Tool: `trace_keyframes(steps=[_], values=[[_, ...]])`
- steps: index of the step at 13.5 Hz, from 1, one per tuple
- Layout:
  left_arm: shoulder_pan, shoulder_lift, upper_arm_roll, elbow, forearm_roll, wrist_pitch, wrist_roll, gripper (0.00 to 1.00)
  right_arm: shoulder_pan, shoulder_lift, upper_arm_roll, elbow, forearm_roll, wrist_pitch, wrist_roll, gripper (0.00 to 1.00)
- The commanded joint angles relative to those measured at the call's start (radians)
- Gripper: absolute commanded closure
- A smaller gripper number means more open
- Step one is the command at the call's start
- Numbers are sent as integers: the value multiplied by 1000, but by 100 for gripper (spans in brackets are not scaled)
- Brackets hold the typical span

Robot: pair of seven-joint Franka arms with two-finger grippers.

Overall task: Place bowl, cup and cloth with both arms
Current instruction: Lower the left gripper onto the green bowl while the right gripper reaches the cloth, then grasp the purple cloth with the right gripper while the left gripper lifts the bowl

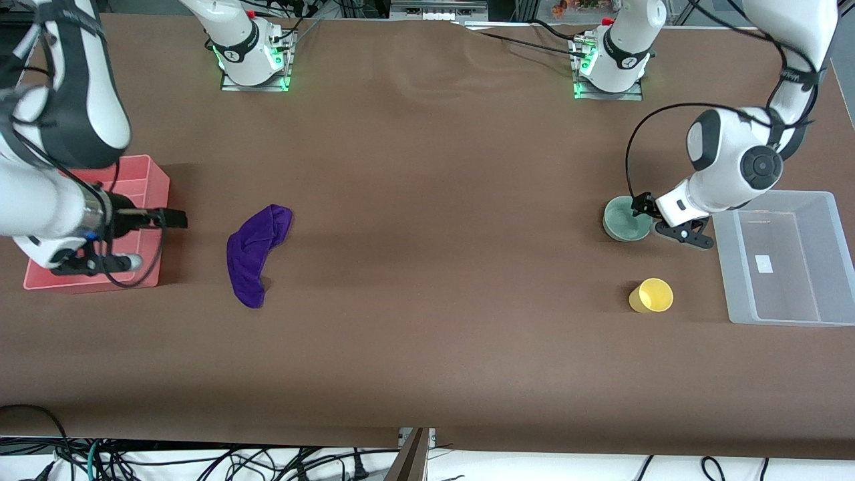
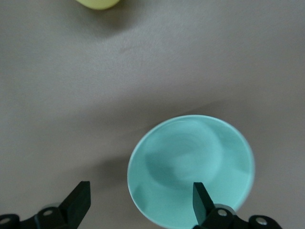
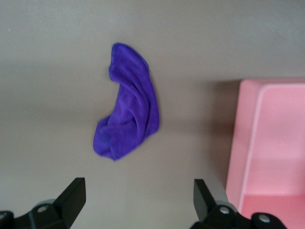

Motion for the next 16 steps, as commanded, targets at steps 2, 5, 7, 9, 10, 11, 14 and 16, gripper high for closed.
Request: trace_keyframes(steps=[2, 5, 7, 9, 10, 11, 14, 16], values=[[19, 97, -5, 16, -11, 70, 55, 98, 10, -28, -3, -380, 5, 483, 21, 0], [19, 93, -7, 23, -14, 65, 55, 100, 6, -27, -5, -546, 7, 713, 21, 0], [19, 84, -7, 27, -14, 54, 55, 100, 6, -16, -6, -624, 7, 829, 21, 0], [19, 58, -10, 30, -16, 25, 50, 100, 6, 4, -8, -683, 7, 951, 21, 0], [19, 38, -10, 41, -19, -5, 50, 100, 6, 7, -8, -684, 7, 960, 21, 14], [19, 15, -10, 67, -20, -66, 52, 100, 7, 7, -8, -684, 7, 959, 21, 54], [45, -13, -5, 273, -20, -394, 70, 100, 10, 25, -6, -683, 11, 957, 53, 100], [100, -4, -2, 406, -11, -553, 143, 100, 10, 28, -6, -681, 11, 956, 55, 100]])
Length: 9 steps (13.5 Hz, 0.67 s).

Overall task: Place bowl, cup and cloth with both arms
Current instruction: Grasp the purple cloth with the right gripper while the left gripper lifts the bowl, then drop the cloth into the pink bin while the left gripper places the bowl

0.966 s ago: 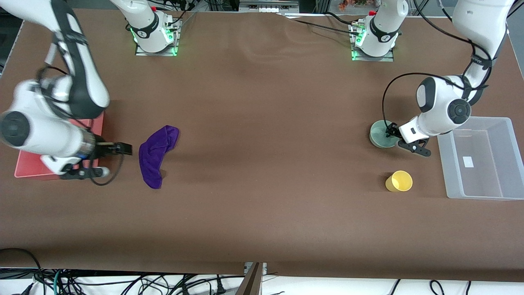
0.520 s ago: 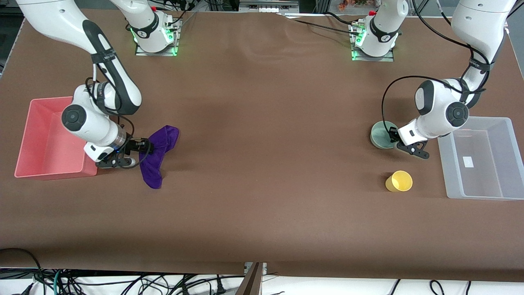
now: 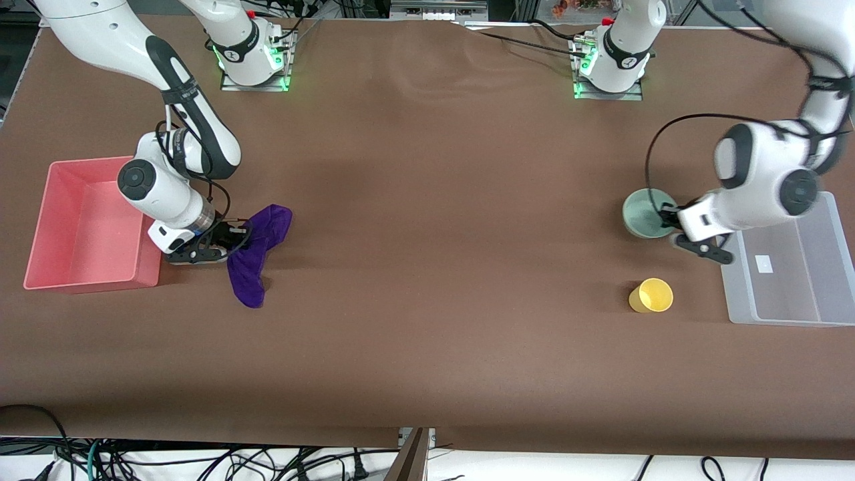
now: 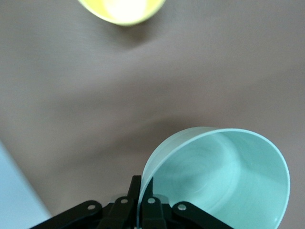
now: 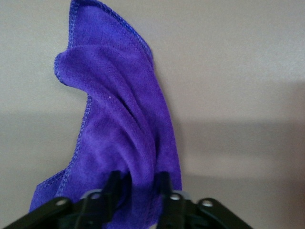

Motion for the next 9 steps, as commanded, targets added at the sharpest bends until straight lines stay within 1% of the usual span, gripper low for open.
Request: trace_keyframes(steps=[1, 2, 4, 5, 7, 9], values=[[85, 8, 3, 162, -10, -173, 135, 100, 1, 0, 3, -8, 11, 11, 16, 100], [117, 10, 7, 190, 3, -193, 195, 100, 1, -1, 3, -5, 11, 10, 16, 100], [198, 31, 6, 231, 79, -195, 319, 100, 1, -18, 3, 18, 11, -4, 5, 100], [240, 65, 6, 269, 99, -191, 379, 100, -1, -35, 3, 41, 11, -56, 0, 100], [307, 172, 7, 373, 118, -187, 493, 100, -5, -58, 1, 142, 11, -235, -7, 100], [349, 292, 7, 464, 125, -178, 533, 100, -8, -87, 1, 253, 2, -428, -13, 100]])
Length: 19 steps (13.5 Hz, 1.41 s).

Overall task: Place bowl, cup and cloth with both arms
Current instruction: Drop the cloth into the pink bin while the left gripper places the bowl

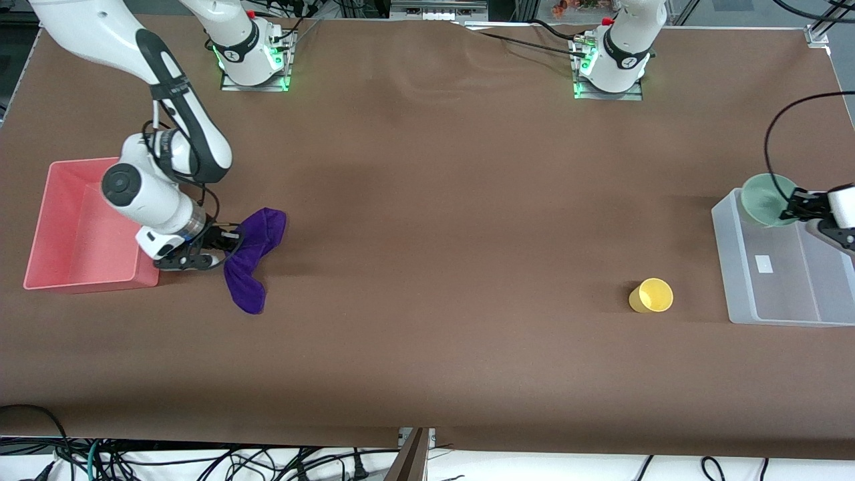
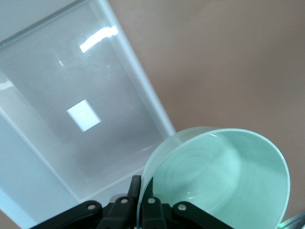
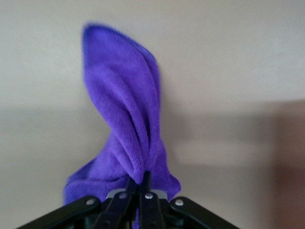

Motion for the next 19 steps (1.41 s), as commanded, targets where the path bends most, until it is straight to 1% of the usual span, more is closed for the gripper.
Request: trace_keyframes(steps=[1, 2, 4, 5, 6, 7, 8, 9, 10, 11, 12, 14, 15, 17, 19], values=[[33, 190, -13, 150, 23, 18, 53, 100, -8, -61, 1, 148, 2, -273, -36, 100], [39, 221, -12, 143, 21, 71, 68, 100, -10, -76, -2, 220, 2, -388, -68, 100], [58, 291, -12, 144, 21, 170, 114, 100, -14, -83, -47, 401, 2, -644, -144, 100], [73, 316, -12, 143, 21, 214, 135, 100, -14, -84, -70, 470, 0, -753, -196, 100], [78, 330, -12, 144, 20, 242, 152, 100, -14, -89, -111, 527, -3, -850, -244, 100], [79, 337, -13, 146, 21, 257, 152, 100, -14, -96, -152, 561, -16, -918, -293, 100], [79, 337, -12, 146, 20, 259, 152, 100, -14, -110, -195, 566, -45, -950, -376, 100], [78, 336, -13, 146, 18, 259, 149, 39, -16, -121, -244, 566, -84, -948, -480, 100], [78, 328, -13, 150, 20, 253, 151, 1, -17, -119, -296, 563, -110, -942, -569, 100], [72, 321, -15, 153, 20, 241, 145, 0, -17, -112, -344, 554, -113, -919, -612, 100], [67, 280, -21, 153, 20, 200, 142, 0, -17, -109, -376, 528, -113, -890, -649, 100], [41, 189, -62, 169, 15, 85, 114, 0, -19, -107, -438, 444, -112, -805, -700, 100], [15, 149, -81, 175, 18, 33, 70, 0, -19, -107, -458, 401, -107, -758, -721, 100], [-78, 80, -96, 176, 18, -40, -62, 0, -24, -107, -484, 301, -93, -649, -729, 100], [-181, 63, -96, 176, 3, -52, -247, 1, -25, -104, -490, 235, -47, -575, -720, 100]])
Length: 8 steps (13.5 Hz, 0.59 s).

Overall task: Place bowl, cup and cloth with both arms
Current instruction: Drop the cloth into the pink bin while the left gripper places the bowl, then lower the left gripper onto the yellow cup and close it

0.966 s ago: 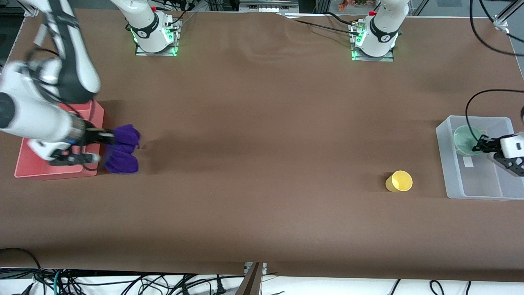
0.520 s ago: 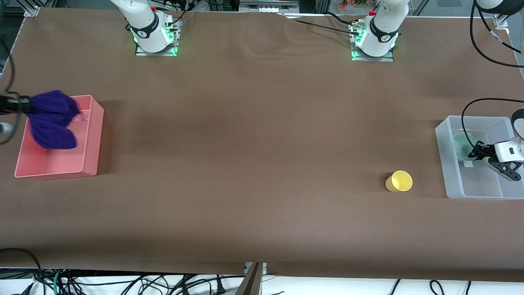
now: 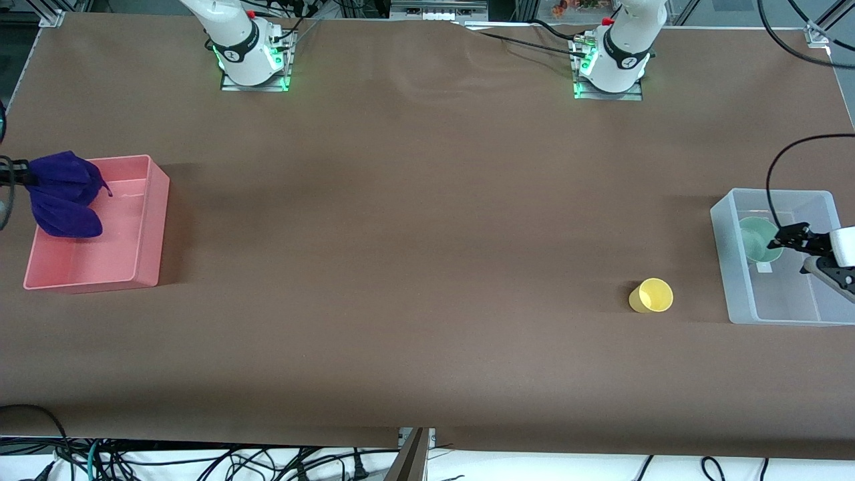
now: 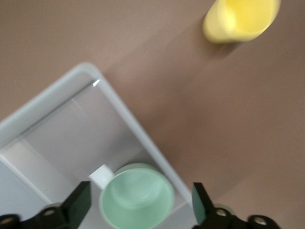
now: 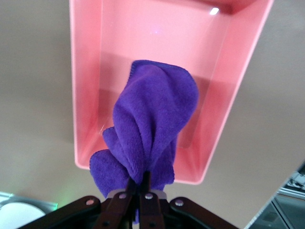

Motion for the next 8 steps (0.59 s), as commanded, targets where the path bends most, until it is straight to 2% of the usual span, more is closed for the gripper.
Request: trace_keyframes(steps=[1, 2, 3, 4, 6, 7, 8], values=[[-128, -19, 14, -17, 0, -8, -262, 3, 3, -22, -5, -79, 48, 61, 2, 100], [-165, -7, 14, -8, -9, 1, -404, 4, 3, -22, -4, -79, 52, 59, 4, 37], [-177, 28, 13, -3, -47, 5, -515, 4, 3, -24, -5, -76, 71, 53, 2, 1], [-202, 50, 13, 18, -64, 20, -597, 5, 5, -28, -5, -70, 112, 50, 4, 0], [-211, 113, 13, 12, -69, 137, -663, 12, 6, -53, -1, -30, 132, 42, -3, 0], [-213, 163, 11, 14, -69, 175, -676, 13, 9, -70, 14, 7, 132, 1, -3, 0], [-213, 211, 13, 17, -89, 192, -715, 20, 12, -80, 48, 63, 132, -71, 2, 0]])
